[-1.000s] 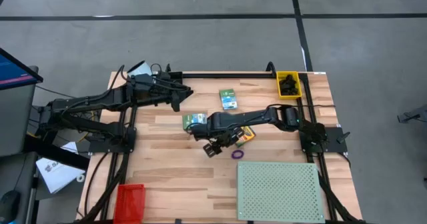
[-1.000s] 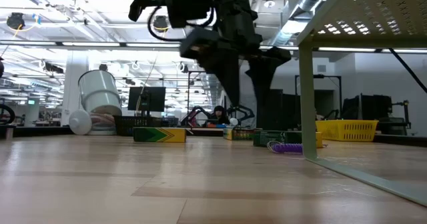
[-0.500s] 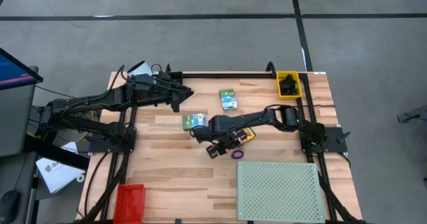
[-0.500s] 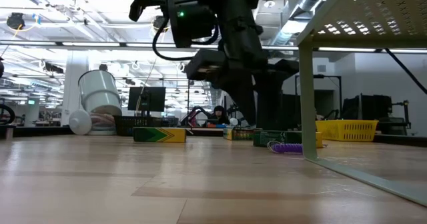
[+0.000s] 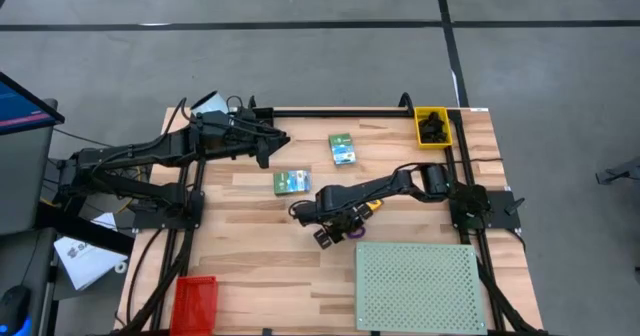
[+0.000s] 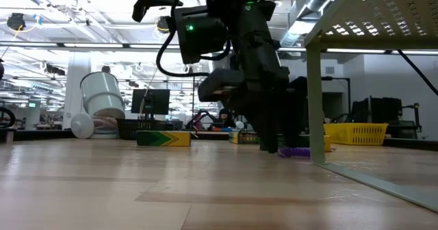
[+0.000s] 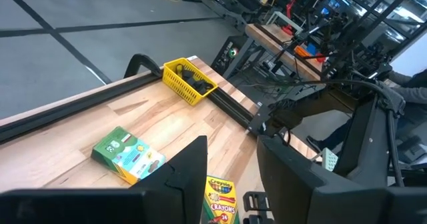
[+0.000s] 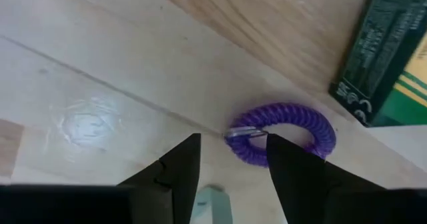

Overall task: Pick & Place Office Desk Supplies
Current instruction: Put the purple spring keychain into the black bin

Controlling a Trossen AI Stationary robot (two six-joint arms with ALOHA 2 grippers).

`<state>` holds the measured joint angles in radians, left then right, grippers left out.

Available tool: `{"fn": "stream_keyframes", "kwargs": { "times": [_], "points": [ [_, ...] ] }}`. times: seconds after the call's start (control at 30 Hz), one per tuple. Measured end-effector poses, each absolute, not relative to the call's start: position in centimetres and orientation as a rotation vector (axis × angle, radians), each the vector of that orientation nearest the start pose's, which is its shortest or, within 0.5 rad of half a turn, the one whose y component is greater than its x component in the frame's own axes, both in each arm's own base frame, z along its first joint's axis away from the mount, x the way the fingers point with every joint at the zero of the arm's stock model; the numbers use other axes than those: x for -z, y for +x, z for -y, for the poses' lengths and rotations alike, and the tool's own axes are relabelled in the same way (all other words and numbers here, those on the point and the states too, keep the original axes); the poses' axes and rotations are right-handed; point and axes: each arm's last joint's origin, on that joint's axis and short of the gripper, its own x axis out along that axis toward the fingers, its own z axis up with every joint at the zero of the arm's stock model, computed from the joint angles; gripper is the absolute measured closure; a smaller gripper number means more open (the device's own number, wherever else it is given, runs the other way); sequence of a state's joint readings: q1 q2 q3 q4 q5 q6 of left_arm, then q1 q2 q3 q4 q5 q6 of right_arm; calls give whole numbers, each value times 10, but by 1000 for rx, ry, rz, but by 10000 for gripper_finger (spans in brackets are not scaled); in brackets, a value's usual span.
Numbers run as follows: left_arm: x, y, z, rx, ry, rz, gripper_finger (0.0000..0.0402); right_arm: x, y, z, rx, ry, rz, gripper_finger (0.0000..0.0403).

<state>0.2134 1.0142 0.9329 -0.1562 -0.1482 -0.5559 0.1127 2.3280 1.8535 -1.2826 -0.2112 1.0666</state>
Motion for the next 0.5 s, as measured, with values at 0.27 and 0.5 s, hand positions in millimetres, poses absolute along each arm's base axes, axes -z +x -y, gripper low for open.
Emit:
{"fn": "stream_keyframes", "kwargs": {
  "times": [0.27, 0.5],
  "points": [
    [-345, 217, -51, -417, -562, -132, 276, -131, 421, -55, 703, 835, -1711, 257],
    [-345, 217, -51, -417, -564, -132, 276, -133, 422, -56, 691, 830, -1690, 319]
  ]
}}
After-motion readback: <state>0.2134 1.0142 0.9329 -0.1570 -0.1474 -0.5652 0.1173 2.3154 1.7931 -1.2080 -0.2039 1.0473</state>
